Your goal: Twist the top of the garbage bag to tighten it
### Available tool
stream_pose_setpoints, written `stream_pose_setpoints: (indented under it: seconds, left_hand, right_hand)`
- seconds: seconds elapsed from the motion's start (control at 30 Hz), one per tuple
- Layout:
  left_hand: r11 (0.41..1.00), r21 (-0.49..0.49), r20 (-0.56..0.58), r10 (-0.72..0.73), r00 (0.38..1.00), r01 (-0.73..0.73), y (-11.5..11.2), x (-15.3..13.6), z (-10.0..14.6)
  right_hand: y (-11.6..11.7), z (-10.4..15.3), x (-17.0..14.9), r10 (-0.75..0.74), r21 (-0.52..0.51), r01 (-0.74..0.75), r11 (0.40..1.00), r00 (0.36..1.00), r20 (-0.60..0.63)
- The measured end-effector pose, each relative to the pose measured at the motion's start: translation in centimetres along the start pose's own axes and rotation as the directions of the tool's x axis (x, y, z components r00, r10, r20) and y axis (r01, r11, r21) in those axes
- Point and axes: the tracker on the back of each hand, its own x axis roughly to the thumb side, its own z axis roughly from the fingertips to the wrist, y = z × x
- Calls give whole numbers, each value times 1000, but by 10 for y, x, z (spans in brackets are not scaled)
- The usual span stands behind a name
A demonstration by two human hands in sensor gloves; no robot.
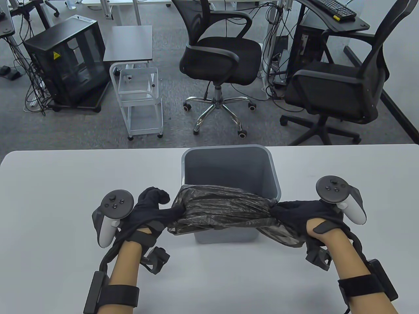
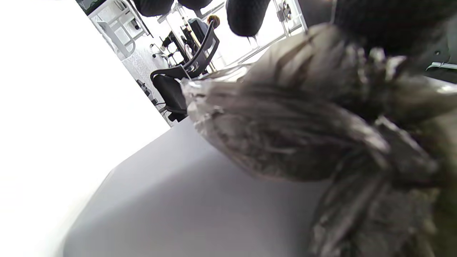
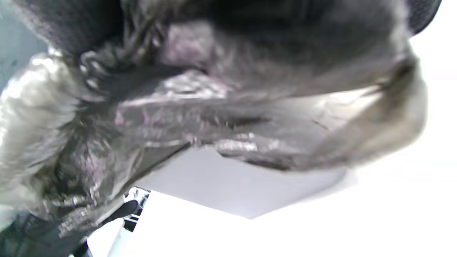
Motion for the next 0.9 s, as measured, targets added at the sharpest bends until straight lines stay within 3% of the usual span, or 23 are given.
stream_pose_setpoints:
  seconds: [0.13, 0.3, 0.4, 0.53, 0.9]
  left_hand:
    - [987, -162, -18, -14, 1000, 11, -9, 0, -3]
    - [974, -222, -4, -42, 999, 40, -16, 3, -4]
    - [985, -166, -33, -51, 998, 45, -15, 4, -4]
    - [982, -188, -8, -11, 1000, 10, -13, 5, -3]
    - [996, -92, 33, -12, 999, 15, -9, 15, 9]
  right_hand:
    - [7, 0, -1, 61, 34, -60, 998, 998, -15]
    - [14, 0, 0, 110, 39, -109, 993, 994, -12]
    - [15, -1, 4, 119, 2, -119, 993, 992, 43]
    - [14, 3, 11, 126, -41, -122, 992, 987, 101]
    - [11, 18, 27, 219, -219, -192, 957, 970, 103]
